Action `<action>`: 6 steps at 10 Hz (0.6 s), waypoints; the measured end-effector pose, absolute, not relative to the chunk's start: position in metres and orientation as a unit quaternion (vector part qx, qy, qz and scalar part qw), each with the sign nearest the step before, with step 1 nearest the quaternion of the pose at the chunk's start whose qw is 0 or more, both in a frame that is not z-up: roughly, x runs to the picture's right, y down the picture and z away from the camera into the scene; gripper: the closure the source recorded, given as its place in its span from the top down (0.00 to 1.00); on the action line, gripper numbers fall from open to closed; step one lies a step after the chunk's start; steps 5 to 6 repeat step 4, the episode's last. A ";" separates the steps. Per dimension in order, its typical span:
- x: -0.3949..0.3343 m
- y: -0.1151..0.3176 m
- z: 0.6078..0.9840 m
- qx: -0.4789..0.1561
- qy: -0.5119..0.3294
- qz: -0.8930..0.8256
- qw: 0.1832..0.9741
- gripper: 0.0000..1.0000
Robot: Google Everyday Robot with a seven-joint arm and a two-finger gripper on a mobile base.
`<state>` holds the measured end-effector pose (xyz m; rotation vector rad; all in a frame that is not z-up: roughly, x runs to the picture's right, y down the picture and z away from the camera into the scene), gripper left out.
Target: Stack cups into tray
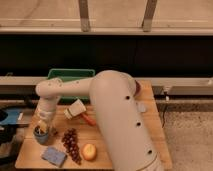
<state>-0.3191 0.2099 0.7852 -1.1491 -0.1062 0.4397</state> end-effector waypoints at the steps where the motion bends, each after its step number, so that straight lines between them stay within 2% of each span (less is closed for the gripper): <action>1: -0.318 0.209 0.784 -0.541 -0.056 0.208 0.813 0.01; 6: -0.312 0.193 0.771 -0.535 -0.074 0.215 0.814 0.00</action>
